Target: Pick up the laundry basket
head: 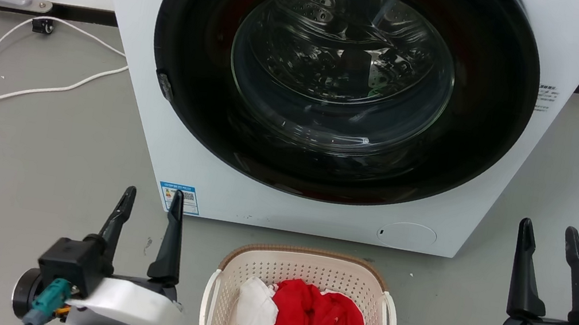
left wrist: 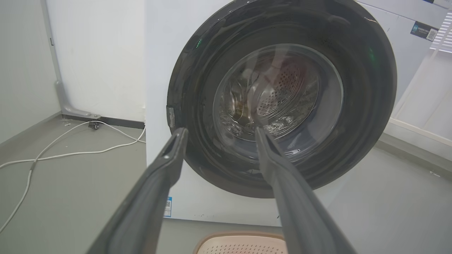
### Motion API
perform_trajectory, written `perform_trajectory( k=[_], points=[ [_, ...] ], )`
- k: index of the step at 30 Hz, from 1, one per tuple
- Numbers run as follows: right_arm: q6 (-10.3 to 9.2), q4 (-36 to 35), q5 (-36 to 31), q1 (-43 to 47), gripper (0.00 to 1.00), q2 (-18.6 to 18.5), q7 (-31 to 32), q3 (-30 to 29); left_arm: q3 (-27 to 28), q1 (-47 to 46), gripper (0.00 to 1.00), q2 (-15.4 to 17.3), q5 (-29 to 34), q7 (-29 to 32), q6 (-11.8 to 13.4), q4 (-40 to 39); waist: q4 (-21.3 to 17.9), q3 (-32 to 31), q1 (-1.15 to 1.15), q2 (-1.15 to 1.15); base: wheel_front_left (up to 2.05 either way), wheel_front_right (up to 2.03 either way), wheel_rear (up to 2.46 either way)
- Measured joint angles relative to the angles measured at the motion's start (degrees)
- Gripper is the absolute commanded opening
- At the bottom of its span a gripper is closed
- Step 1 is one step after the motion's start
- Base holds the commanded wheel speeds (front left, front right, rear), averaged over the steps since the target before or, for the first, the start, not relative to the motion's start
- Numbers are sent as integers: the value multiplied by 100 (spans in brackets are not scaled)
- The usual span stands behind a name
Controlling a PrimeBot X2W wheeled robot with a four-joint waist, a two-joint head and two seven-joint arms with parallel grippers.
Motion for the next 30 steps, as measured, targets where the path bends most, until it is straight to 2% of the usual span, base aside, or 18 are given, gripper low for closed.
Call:
perform_trajectory(
  k=[7, 10, 17, 22, 30],
  points=[
    [1, 20, -475, 38, 100, -1, -109, -85, -470, -90, 100, 261, 327, -101, 291, 5, -12, 10, 0, 0, 0, 0, 0],
    [1, 37, -786, 46, 100, -1, -178, -85, -698, -105, 100, 350, 433, -172, 345, 85, -21, 16, 0, 0, 0, 0, 0],
    [9, 4, -1134, 64, 100, -2, -261, -38, -838, -124, 100, 402, 681, -253, 401, 169, -30, 47, 0, 0, 0, 0, 0],
    [9, 56, -1016, 115, 100, -3, -319, -82, -604, -101, 100, 158, 424, -312, 162, 142, -18, 81, 0, 0, 0, 0, 0],
    [9, 213, -1025, 140, 100, -5, -420, -212, 68, 151, 100, -271, 448, -407, -555, 168, -2, 94, 0, 0, 0, 0, 0]
  ],
)
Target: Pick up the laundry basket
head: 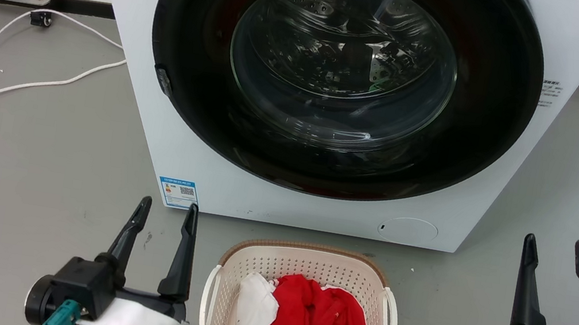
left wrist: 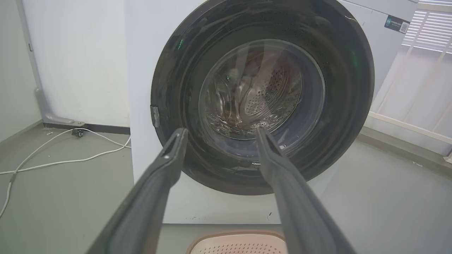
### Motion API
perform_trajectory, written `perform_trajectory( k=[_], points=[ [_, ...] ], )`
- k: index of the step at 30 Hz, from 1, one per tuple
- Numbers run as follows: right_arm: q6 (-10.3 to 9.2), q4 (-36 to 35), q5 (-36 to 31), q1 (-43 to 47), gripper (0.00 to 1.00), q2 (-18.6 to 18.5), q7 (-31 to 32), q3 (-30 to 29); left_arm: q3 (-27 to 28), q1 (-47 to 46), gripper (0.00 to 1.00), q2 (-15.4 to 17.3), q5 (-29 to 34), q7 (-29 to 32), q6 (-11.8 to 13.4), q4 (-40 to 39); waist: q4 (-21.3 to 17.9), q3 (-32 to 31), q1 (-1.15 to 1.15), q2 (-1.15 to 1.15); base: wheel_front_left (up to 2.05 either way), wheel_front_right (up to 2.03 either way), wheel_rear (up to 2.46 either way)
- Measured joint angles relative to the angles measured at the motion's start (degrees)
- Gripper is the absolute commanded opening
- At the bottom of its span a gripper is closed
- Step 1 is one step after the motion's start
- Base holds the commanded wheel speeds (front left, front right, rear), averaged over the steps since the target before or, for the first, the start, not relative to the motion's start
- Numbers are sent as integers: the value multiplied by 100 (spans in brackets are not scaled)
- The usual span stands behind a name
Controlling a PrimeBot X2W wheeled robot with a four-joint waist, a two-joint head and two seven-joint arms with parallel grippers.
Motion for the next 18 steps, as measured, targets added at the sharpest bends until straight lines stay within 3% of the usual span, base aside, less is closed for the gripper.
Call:
perform_trajectory(
  k=[5, 18],
  points=[
    [0, 113, -105, 1, 100, 0, -63, -103, 160, 108, 100, -147, 455, -49, -388, 169, -3, -8, 0, 0, 0, 0, 0],
    [0, 125, -643, -7, 100, 0, -183, -102, 415, 167, 100, -431, 1268, -189, -732, 172, 2, 14, 0, 0, 0, 0, 0]
  ],
)
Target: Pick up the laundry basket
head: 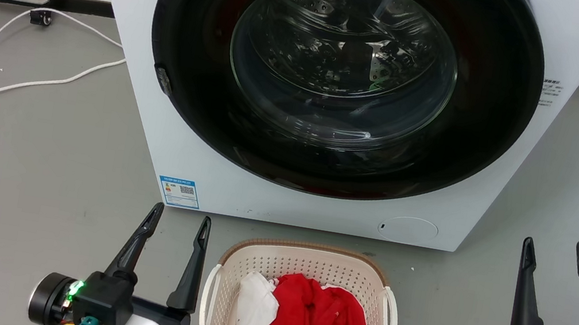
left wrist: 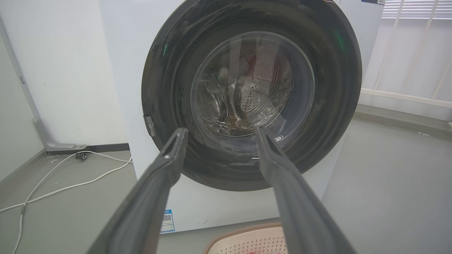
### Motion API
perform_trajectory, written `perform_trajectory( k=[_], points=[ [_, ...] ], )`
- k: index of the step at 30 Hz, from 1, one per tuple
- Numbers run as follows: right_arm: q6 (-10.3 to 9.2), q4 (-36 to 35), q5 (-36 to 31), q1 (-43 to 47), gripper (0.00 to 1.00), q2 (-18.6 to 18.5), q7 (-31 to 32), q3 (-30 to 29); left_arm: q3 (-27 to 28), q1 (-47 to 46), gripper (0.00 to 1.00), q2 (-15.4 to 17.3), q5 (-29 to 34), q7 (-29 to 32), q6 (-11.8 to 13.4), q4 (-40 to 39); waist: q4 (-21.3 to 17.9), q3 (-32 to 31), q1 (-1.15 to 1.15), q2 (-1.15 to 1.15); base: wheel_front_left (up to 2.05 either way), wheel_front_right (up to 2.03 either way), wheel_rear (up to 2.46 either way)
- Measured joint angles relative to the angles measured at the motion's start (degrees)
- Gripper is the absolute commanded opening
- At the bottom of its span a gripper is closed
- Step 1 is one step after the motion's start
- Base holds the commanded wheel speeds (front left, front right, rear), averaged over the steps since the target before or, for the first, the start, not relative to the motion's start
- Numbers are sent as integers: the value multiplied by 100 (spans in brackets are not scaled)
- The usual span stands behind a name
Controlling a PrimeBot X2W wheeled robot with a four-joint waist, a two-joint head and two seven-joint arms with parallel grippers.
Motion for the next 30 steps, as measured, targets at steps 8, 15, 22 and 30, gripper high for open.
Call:
perform_trajectory(
  k=[8, 15, 22, 30],
  points=[
    [0, 14, -130, -20, 100, 0, -25, 1, 71, 40, 100, -64, 179, -29, -88, -2, 10, -7, 0, 0, 0, 0, 0],
    [0, 12, -96, -20, 100, 0, -26, 10, 111, 40, 100, -91, 227, -29, -121, -1, 9, 42, 0, 0, 0, 0, 0],
    [0, 168, -82, -113, 100, -1, -31, -16, 136, -5, 100, -102, 253, -29, -153, 85, -7, 248, 0, 0, 0, 0, 0],
    [0, 753, 16, -628, 100, -1, -30, 188, 176, -517, 100, -105, 358, -30, -200, 558, -55, 899, 0, 0, 0, 0, 0]
  ],
)
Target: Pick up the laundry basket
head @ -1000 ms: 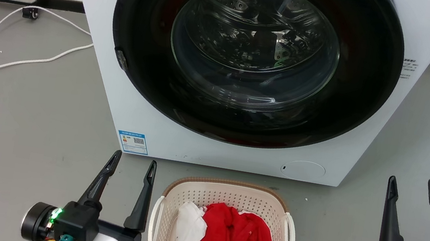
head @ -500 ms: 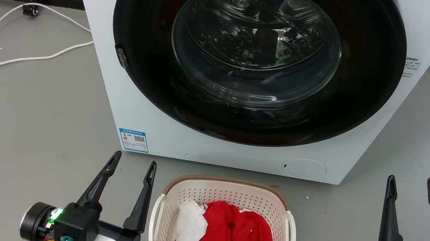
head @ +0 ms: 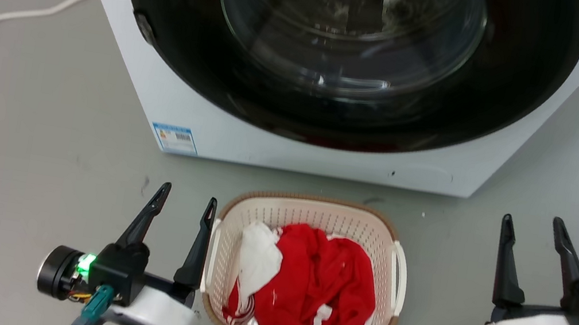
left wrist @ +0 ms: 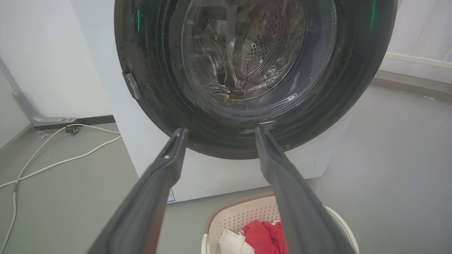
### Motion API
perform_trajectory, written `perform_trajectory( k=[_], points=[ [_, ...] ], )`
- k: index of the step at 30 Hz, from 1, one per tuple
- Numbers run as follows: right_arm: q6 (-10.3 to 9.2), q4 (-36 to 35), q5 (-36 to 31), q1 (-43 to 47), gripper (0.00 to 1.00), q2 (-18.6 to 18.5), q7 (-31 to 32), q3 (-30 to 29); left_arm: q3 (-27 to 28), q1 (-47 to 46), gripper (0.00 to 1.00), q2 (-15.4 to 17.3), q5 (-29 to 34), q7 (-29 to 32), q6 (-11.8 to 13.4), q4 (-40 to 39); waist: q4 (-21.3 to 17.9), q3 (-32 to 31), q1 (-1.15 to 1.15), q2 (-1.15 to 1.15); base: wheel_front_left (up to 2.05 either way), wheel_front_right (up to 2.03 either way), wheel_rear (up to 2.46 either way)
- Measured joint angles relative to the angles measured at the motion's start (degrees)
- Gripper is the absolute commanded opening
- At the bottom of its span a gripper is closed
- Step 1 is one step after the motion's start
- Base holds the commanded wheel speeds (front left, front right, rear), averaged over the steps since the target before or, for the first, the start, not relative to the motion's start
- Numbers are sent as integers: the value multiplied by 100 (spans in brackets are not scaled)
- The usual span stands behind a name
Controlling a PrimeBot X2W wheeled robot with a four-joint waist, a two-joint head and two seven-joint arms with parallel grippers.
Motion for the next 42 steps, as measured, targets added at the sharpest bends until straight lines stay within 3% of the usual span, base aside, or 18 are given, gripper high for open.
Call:
perform_trajectory(
  k=[19, 29, 42],
  points=[
    [0, 2370, -178, -1945, 100, -4, 666, 299, -53, -2284, 100, 354, -214, 1, -256, 3011, -100, 2029, 1, 0, 0, 0, 0],
    [0, 3771, -53, -2954, 100, -1, 1163, 357, -488, -3556, 100, 428, -283, 33, -287, 4879, -25, 2827, 1, 0, 0, 0, 0],
    [0, 4954, -119, -3895, 100, -2, 1515, 510, -1244, -4596, 100, 408, -780, 318, -288, 6273, 78, 3387, 1, 0, 0, 0, 0]
  ],
)
